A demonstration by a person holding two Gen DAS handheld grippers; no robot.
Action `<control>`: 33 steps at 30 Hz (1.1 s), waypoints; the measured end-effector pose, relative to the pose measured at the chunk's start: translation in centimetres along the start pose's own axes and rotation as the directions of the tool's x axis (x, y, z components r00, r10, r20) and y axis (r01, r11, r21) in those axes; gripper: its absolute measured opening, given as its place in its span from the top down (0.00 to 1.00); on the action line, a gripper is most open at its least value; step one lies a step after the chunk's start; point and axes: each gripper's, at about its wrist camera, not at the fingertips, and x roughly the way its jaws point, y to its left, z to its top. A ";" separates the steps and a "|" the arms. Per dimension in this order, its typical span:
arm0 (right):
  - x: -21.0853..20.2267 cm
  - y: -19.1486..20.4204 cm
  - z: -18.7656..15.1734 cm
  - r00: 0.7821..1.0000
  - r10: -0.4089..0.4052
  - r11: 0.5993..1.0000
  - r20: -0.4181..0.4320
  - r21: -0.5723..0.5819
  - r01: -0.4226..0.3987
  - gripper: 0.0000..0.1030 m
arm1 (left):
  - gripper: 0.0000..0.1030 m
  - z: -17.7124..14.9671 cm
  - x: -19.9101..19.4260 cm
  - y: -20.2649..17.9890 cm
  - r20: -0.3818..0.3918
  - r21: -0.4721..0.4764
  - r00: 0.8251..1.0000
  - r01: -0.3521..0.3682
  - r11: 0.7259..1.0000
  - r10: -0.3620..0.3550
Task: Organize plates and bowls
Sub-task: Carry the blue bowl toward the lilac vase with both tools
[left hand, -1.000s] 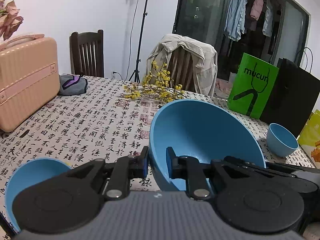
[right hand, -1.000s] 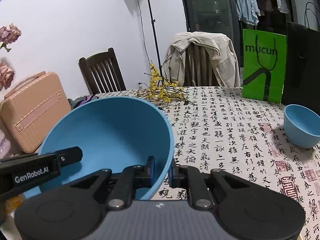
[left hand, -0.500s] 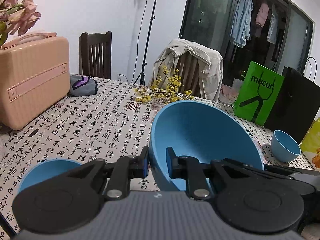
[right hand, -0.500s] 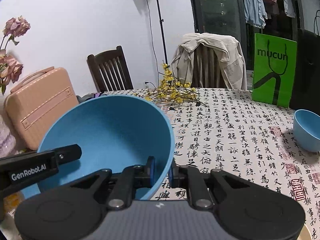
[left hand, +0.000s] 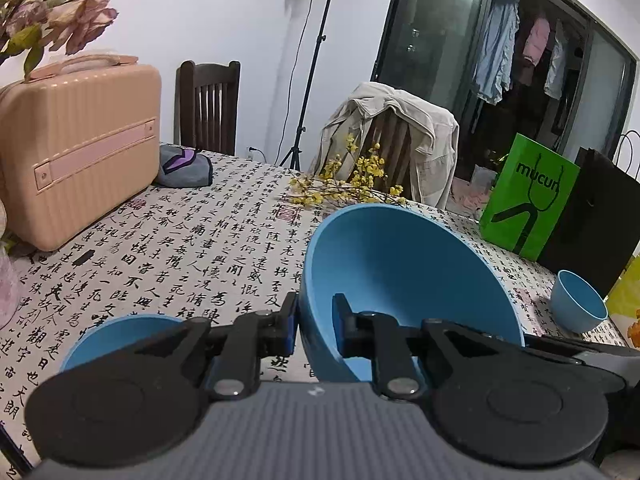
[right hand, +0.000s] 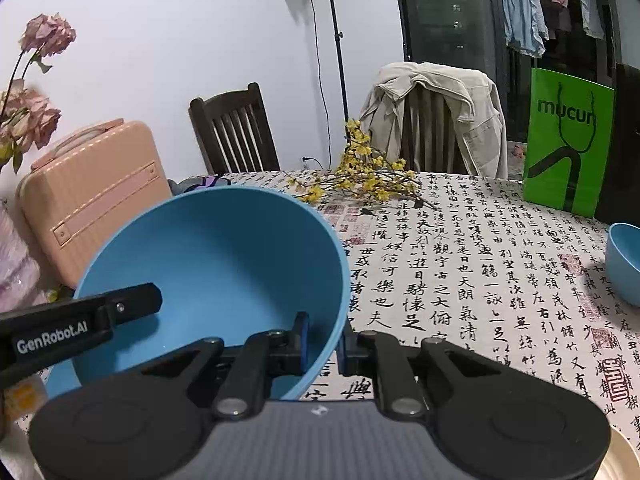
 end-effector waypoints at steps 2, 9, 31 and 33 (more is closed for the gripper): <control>0.1 0.3 0.0 1.000 0.003 1.000 0.000 -0.003 -0.003 0.87 | 0.83 0.1 0.0 0.3 0.001 -0.004 1.000 0.000 1.000 0.000; 0.4 1.4 0.1 1.000 0.012 1.000 -0.002 -0.016 -0.012 0.87 | 0.83 0.2 -0.2 1.5 0.001 -0.025 1.000 -0.002 1.000 0.002; 1.5 5.1 0.6 0.997 0.072 0.996 -0.018 -0.056 -0.073 0.87 | 0.83 0.4 -1.1 5.8 0.025 -0.088 0.999 -0.028 0.996 0.031; 1.7 5.5 0.6 0.997 0.075 0.995 -0.020 -0.060 -0.076 0.87 | 0.83 0.3 -1.2 6.2 0.026 -0.093 0.999 -0.031 0.995 0.034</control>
